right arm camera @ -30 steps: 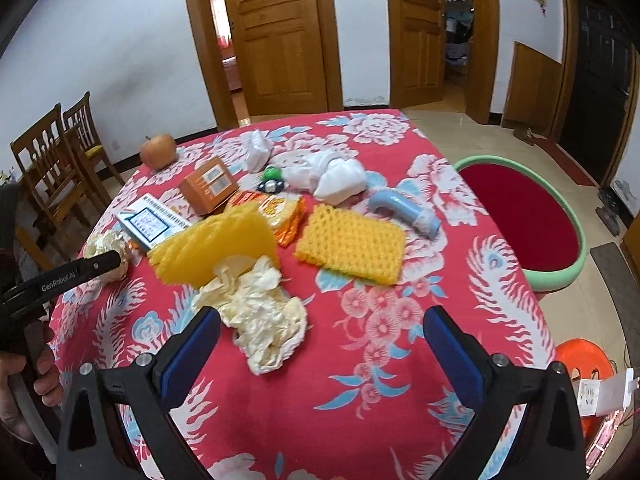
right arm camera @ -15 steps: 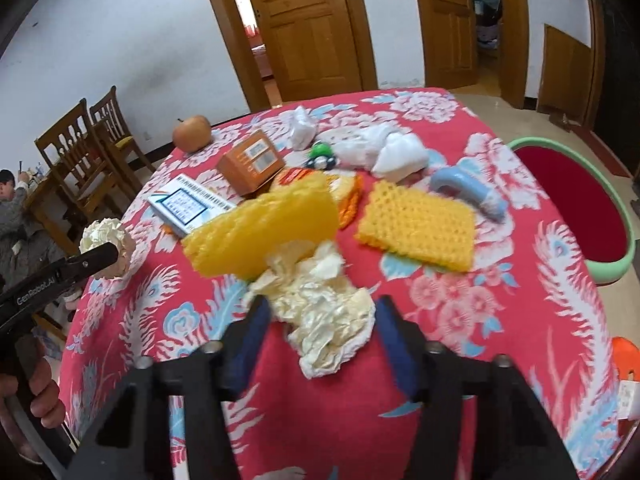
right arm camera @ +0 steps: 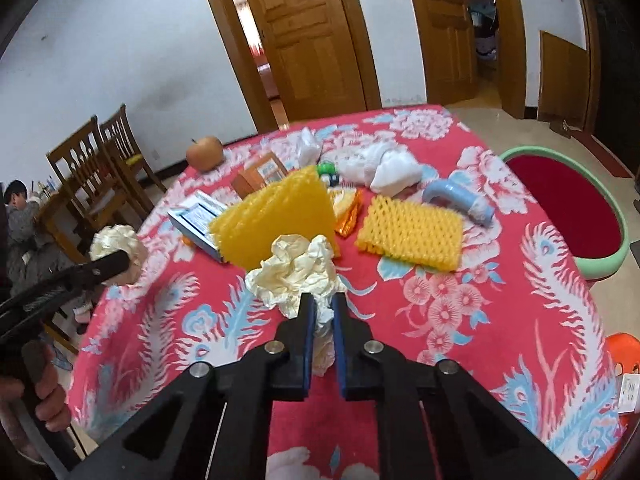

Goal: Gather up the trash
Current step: 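Carry both paper balls over the red bucket and open the right tool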

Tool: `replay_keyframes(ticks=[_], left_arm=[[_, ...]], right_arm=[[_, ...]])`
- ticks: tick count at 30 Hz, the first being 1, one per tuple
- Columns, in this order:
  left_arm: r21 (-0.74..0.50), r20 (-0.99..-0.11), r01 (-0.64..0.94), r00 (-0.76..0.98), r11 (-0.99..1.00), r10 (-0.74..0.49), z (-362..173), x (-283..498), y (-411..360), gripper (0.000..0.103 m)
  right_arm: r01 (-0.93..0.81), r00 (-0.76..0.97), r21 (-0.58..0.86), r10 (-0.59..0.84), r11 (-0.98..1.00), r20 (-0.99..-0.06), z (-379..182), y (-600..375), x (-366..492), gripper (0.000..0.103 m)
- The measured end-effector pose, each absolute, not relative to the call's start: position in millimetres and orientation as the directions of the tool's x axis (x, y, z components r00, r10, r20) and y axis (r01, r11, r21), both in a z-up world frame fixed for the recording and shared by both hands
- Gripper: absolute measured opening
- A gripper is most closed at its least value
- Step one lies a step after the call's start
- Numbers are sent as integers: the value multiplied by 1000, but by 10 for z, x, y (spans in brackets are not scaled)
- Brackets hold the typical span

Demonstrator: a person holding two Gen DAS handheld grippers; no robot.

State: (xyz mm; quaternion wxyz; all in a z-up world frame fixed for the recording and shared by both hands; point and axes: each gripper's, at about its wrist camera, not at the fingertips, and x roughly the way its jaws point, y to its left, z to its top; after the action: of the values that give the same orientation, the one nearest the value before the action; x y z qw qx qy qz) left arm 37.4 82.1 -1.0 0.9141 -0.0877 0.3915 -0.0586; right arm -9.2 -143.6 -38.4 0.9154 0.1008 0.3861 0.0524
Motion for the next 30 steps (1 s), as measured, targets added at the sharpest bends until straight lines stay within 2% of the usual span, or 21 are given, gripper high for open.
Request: replay_keyframes(ticks=[18, 30], left_arm=[[-211, -613, 211, 732, 954, -298, 340, 228, 228, 51], [-178, -584, 350, 714, 920, -385, 515, 441, -520, 51]], right_arm=[[-12, 833, 272, 160, 962, -529, 355, -1974, -441, 10], [106, 857, 274, 52, 956, -512, 501, -2568, -261, 10]])
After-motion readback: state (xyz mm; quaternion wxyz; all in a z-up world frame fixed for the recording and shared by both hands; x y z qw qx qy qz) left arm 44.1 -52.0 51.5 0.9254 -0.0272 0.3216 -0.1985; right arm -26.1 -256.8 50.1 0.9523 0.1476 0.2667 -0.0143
